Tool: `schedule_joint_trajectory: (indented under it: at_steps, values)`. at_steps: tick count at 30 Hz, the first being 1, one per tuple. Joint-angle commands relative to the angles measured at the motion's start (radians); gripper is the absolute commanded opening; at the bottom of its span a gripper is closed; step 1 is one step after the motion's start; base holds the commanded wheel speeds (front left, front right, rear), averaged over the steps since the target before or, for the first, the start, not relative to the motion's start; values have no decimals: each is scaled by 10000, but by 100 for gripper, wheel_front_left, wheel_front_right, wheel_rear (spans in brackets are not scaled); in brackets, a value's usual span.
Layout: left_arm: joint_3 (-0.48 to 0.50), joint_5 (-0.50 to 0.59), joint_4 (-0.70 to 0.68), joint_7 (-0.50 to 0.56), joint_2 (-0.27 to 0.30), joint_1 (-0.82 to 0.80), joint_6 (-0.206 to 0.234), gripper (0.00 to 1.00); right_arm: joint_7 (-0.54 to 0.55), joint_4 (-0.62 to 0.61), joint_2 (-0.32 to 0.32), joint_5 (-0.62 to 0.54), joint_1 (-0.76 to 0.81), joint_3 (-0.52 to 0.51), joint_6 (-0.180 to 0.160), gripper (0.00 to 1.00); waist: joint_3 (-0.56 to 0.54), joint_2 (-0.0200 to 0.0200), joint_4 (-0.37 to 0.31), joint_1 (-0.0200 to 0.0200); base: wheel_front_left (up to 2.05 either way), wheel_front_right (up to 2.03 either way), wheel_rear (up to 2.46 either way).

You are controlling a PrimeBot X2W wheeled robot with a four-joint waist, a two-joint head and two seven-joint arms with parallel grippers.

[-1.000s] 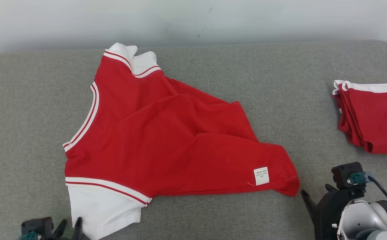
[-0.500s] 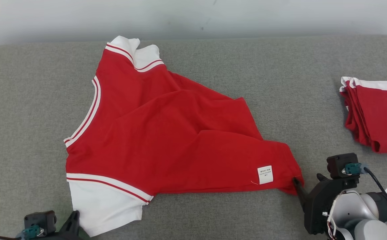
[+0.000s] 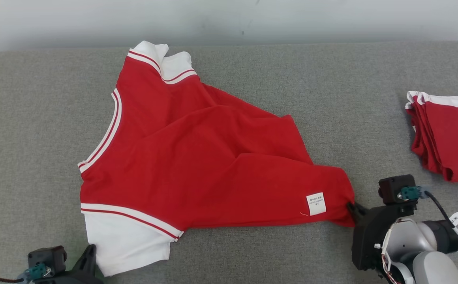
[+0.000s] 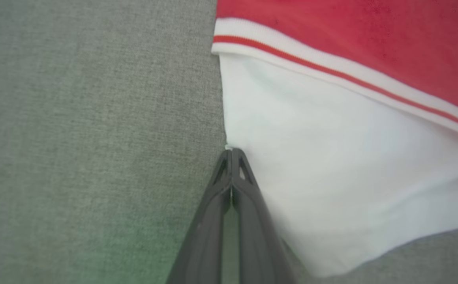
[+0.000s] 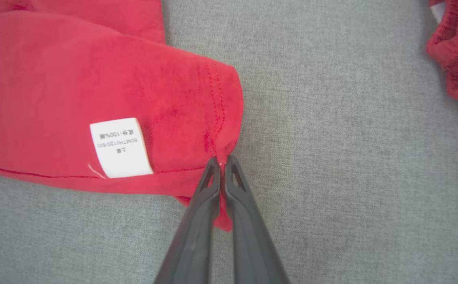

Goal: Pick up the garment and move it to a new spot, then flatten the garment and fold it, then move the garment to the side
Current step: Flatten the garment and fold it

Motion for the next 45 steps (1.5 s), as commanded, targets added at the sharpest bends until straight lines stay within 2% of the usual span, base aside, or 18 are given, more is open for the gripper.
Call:
schedule_joint_trajectory:
  at_steps: [1, 6, 9, 16, 20, 23, 24, 28, 32, 33, 34, 40, 45]
  values:
    - [-30, -96, 63, -8, -179, 69, -29, 0, -119, -94, -62, 33, -24, -41, -25, 0, -8, 0, -2, 0, 0, 0, 0]
    - [483, -413, -672, -744, -178, -2, -65, 0, -849, -584, -109, 294, -299, -209, -25, 0, 37, 0, -23, 0, 0, 0, 0]
    - [1094, -958, -1457, -1276, -387, -230, -175, 0, -1178, -894, -166, 723, -591, -133, -25, 0, 256, 0, -74, 0, 0, 0, 0]
    - [2364, -2360, -3305, -1836, -697, -1414, -455, 0, -1733, -1171, -770, 1895, -2419, 245, -23, 0, 1115, 0, -197, 0, 0, 0, 0]
    - [2884, -2984, -3798, -1707, -577, -2684, -542, 0, -2053, -892, -1128, 2503, -4053, 493, -23, 0, 1815, 0, -330, 0, 0, 0, 0]
    - [3165, -3405, -3774, -1297, -340, -4096, -452, 0, -2149, -383, -1454, 2835, -5613, 764, -25, 0, 2475, 0, -463, 0, 0, 0, 0]
    - [3165, -3405, -3774, -1297, -340, -4096, -452, 0, -2149, -383, -1454, 2835, -5613, 764, -25, 0, 2475, 0, -463, 0, 0, 0, 0]
    - [3511, -3776, -3209, -955, -58, -6570, -177, 0, -2485, 748, -1733, 2910, -7983, 1202, -23, 0, 3308, 0, -642, 0, 0, 0, 0]
    - [3514, -3375, -2264, -1043, 373, -9032, 6, 0, -3655, 2126, -1698, 2226, -10150, 1304, -25, 0, 3966, 0, -838, 0, 0, 0, 0]
    - [3337, -3078, -1895, -1157, 630, -10260, -89, 0, -4369, 2825, -1637, 1709, -11142, 1198, -25, 0, 4180, 0, -939, 0, 0, 0, 0]
    - [3296, -2919, -1708, -1288, 684, -10835, -110, 0, -4751, 3134, -1612, 1455, -11582, 1142, -25, 0, 4262, 0, -991, 0, 0, 0, 0]
    - [3091, -2168, -975, -2799, 602, -13831, -553, 0, -7272, 4515, -1211, -61, -13776, -25, -26, 0, 4502, 0, -1178, 0, 0, 0, 0]
    - [2791, -1809, -648, -3739, 358, -14834, -1184, 0, -8395, 5198, -1002, -1143, -14605, -648, -26, 0, 4725, 0, -1289, 0, 0, 0, 0]
